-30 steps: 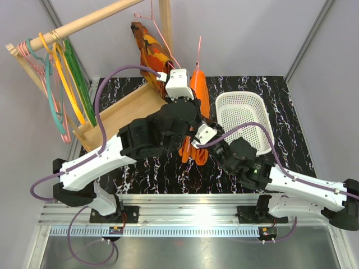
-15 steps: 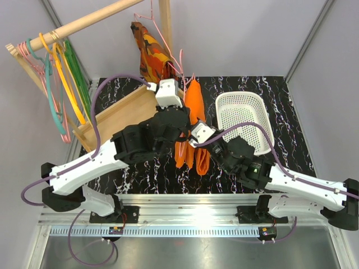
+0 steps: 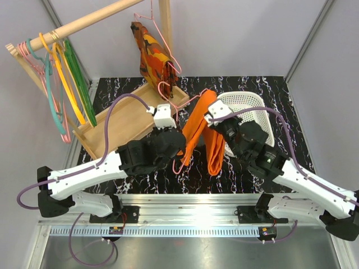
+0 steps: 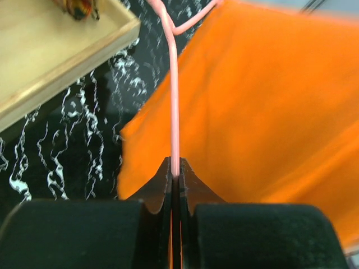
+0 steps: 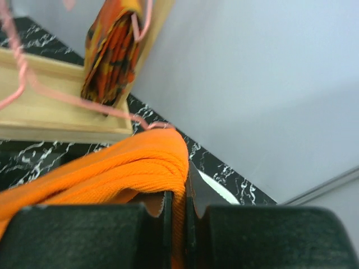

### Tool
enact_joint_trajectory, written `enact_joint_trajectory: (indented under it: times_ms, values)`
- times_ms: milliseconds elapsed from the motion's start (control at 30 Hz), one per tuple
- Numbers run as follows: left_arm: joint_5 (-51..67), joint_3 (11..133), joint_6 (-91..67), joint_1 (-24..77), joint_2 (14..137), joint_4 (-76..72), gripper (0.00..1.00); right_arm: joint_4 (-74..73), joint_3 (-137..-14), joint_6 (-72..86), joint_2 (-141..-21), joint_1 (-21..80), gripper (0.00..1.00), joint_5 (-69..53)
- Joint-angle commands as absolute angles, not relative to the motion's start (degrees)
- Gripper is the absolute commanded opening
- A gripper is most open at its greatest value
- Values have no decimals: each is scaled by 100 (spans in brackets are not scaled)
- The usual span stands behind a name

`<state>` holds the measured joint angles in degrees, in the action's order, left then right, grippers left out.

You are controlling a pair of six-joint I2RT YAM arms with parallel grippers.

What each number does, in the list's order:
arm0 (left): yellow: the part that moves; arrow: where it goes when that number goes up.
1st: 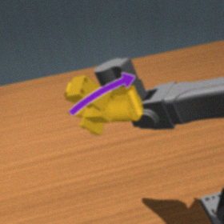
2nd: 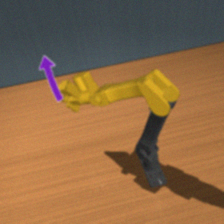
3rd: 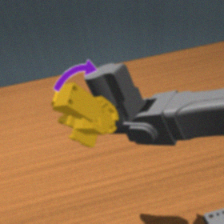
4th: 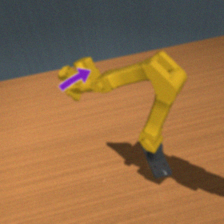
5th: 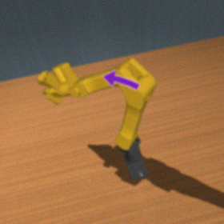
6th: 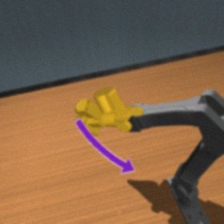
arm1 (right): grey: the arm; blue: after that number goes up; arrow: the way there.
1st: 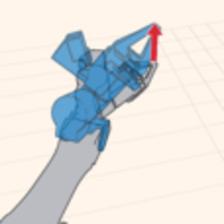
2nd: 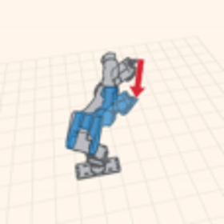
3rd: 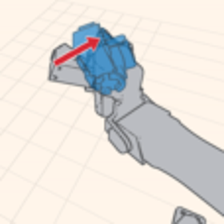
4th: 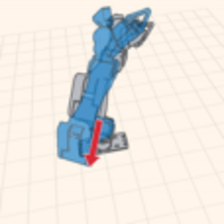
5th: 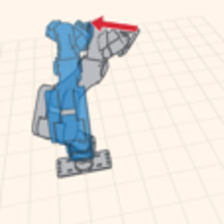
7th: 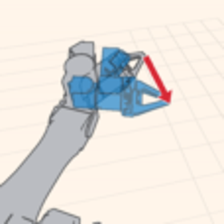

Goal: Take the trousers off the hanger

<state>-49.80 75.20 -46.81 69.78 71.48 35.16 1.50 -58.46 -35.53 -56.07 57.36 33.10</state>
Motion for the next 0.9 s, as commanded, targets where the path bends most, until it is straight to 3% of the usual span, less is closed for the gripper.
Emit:
enact_joint_trajectory:
  times_ms: [0, 400, 633, 867]
  values:
    - [-5063, 7182, -5159, 6935, 6891, 3366, 0, 923, -6951, -3507, -5326, 5528, 0, 3577]
    - [-4948, 6276, -5502, 6794, 6460, 3524, 0, 255, -8683, -4121, -5581, 5476, 0, 4235]
    - [-5045, 6021, -5590, 6759, 6241, 3998, 0, 343, -8710, -4728, -5757, 5371, 0, 5044]
    - [-5185, 6021, -5581, 6759, 5898, 4491, 0, 1327, -7596, -6169, -5977, 4616, 0, 5563]
